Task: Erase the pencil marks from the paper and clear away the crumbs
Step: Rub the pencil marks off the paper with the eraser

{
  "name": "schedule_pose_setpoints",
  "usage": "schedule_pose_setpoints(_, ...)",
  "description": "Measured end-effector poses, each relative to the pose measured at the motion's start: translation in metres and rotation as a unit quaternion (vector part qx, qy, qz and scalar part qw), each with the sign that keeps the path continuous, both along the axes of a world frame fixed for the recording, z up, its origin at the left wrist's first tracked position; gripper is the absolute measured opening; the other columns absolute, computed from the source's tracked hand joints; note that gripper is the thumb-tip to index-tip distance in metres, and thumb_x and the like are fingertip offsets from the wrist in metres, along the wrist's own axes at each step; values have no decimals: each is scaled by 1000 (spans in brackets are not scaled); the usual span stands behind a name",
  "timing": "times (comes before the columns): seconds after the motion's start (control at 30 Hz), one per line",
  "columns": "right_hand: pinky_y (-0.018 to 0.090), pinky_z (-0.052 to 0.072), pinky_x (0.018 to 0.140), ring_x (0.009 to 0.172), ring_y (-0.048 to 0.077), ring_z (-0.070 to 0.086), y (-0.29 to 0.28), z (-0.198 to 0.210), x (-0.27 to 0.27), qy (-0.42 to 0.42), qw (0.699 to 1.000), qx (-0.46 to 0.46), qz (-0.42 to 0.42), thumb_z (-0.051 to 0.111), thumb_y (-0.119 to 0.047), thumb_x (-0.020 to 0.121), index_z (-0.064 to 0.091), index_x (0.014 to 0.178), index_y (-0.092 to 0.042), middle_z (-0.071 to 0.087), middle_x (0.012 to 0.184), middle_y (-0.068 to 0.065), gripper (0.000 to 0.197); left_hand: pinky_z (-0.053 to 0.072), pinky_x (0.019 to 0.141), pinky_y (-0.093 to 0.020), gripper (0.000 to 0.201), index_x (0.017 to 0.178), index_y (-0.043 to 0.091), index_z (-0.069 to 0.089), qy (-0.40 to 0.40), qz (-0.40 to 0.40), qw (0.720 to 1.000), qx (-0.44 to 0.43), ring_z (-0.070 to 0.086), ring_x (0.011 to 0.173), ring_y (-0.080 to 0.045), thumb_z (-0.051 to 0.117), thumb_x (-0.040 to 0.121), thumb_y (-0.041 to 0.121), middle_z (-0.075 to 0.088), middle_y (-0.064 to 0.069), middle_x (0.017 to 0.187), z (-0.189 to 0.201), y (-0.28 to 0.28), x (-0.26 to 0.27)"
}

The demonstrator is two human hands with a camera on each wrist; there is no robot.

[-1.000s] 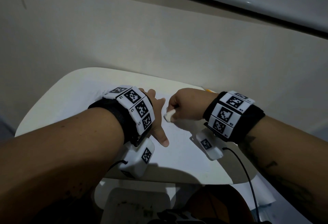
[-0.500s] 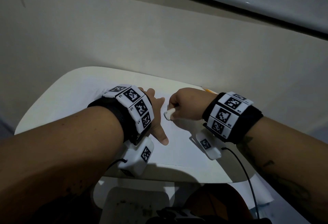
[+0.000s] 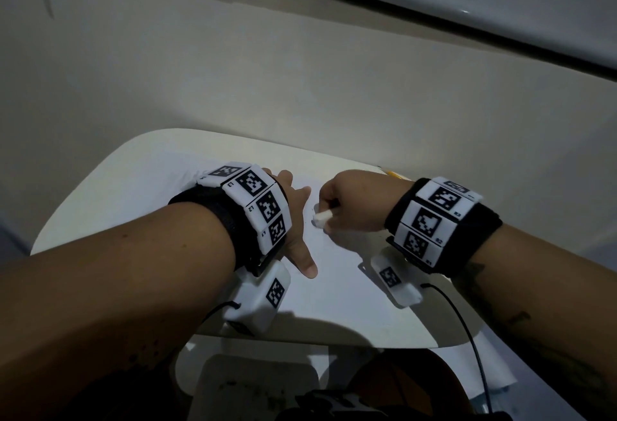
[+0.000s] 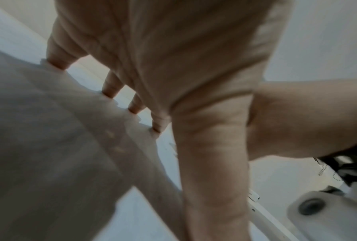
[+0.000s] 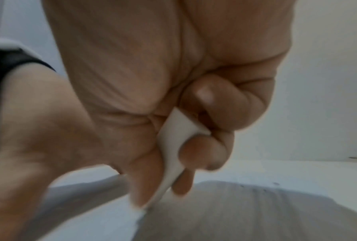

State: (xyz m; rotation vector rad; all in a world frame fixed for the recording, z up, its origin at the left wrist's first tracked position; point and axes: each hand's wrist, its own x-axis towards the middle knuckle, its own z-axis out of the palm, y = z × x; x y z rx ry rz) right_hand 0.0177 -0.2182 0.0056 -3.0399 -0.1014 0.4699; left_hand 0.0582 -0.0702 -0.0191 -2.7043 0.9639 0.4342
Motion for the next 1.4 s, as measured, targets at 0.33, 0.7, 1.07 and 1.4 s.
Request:
schedule_pose_setpoints(0.33,28,47,76,87,12,61,-4,0,5,-32,999,-14,-20,60,-52,88,62,84,-30,66,88,-13,23,44,92,-52,145,149,34,21,4,-1,1000,-3,45,118,-33,51,22,99,42,-4,128,-1,1,2)
schedule_pose_setpoints(0.7,25,45,71,84,11,60,-2,6,-5,-10,1000,-24,3,61,-48,89,63,84,-28,65,86,-14,21,42,92,-52,146,150,33,18,2,1,1000,0,43,122,-34,52,25,99,41,-4,131,-1,0,1)
schedule_pose_setpoints(1.07,24,45,69,81,9,61,0,6,-9,16,1000,-3,9,62,-49,88,62,80,-29,66,87,-14,21,41,95,-53,142,152,30,17,3,4,1000,5,42,124,-34,59,33,97,40,-6,133,-1,-1,1)
schedule_pose_setpoints(1.4,27,53,71,76,9,65,1,7,-18,102,994,40,31,73,-41,82,68,79,-30,70,78,-11,13,42,95,-53,145,151,31,17,-1,6,1000,7,43,124,-34,57,29,98,40,-6,134,-2,-1,2)
